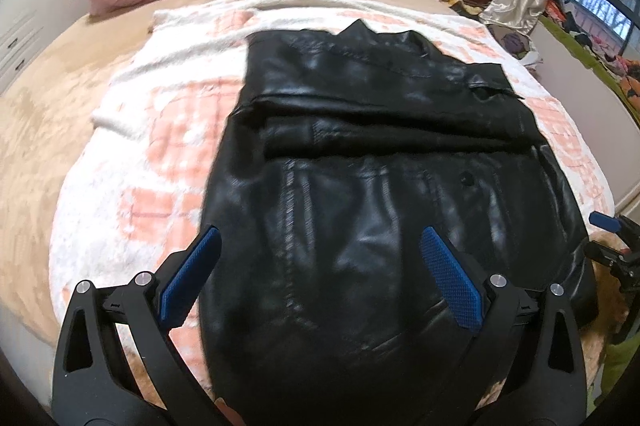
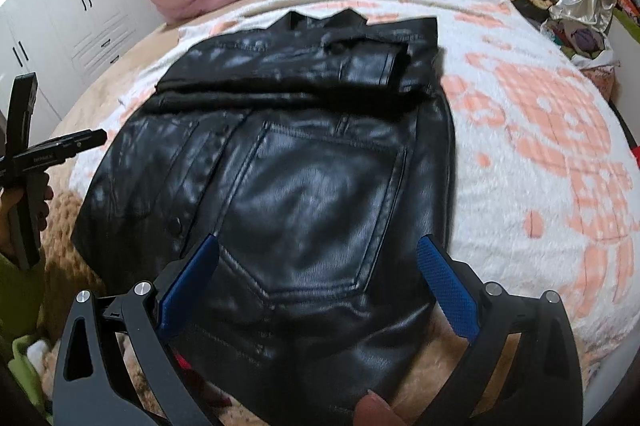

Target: Fold large clothes

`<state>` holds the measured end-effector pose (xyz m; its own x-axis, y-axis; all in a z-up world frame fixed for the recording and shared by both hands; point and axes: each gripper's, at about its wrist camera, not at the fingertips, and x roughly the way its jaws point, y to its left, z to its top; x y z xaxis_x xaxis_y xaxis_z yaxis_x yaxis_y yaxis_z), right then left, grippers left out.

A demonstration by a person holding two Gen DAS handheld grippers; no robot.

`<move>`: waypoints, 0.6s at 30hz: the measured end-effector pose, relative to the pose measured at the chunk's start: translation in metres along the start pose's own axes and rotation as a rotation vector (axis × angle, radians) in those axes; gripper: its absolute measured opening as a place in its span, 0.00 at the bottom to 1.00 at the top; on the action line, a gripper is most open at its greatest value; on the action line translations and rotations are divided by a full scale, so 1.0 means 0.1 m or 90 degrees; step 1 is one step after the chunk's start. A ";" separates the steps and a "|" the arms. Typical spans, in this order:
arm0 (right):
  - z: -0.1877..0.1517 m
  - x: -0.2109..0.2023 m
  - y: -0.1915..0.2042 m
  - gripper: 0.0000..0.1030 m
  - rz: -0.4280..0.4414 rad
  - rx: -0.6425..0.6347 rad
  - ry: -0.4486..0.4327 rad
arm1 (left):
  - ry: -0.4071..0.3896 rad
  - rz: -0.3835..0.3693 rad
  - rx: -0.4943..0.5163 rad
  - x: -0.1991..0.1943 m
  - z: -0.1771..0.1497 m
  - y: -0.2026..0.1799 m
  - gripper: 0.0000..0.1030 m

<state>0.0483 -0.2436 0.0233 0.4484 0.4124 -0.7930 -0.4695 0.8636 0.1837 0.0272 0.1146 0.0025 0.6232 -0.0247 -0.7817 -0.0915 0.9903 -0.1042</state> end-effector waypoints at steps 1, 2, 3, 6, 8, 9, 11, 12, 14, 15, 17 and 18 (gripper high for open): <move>-0.02 0.02 0.00 0.96 0.000 -0.002 0.012 | 0.006 0.001 -0.010 0.00 -0.03 0.07 0.91; -0.04 0.03 0.01 0.96 -0.001 -0.003 0.017 | 0.009 0.002 -0.015 0.00 -0.05 0.12 0.91; -0.05 0.04 0.02 0.96 -0.002 -0.004 0.022 | 0.014 0.005 -0.020 0.00 -0.07 0.18 0.91; -0.11 0.06 0.02 0.96 0.001 -0.006 0.038 | 0.035 0.009 -0.033 0.01 -0.18 0.34 0.91; -0.14 0.08 0.03 0.96 -0.001 -0.006 0.048 | 0.052 0.001 -0.041 0.03 -0.26 0.43 0.91; -0.16 0.08 0.03 0.96 -0.002 -0.006 0.050 | 0.058 -0.001 -0.041 0.03 -0.31 0.47 0.91; -0.19 0.07 0.04 0.96 -0.002 -0.007 0.053 | 0.062 -0.002 -0.043 0.02 -0.39 0.53 0.91; -0.20 0.06 0.04 0.96 -0.002 -0.007 0.054 | 0.062 -0.008 -0.047 0.00 -0.44 0.56 0.91; -0.21 0.06 0.05 0.96 -0.001 -0.010 0.057 | 0.062 -0.026 -0.058 -0.02 -0.50 0.64 0.89; -0.23 0.05 0.05 0.96 -0.003 -0.012 0.058 | 0.062 -0.034 -0.063 -0.04 -0.53 0.67 0.84; -0.24 0.05 0.06 0.96 -0.004 -0.015 0.062 | 0.070 -0.044 -0.068 -0.05 -0.56 0.71 0.75; -0.25 0.05 0.06 0.96 -0.005 -0.017 0.064 | 0.075 -0.050 -0.070 -0.04 -0.57 0.73 0.68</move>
<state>0.0283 -0.2434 0.0063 0.3748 0.3731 -0.8487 -0.4870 0.8582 0.1622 -0.0267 0.1788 -0.0370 0.5369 -0.1235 -0.8345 -0.1346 0.9640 -0.2292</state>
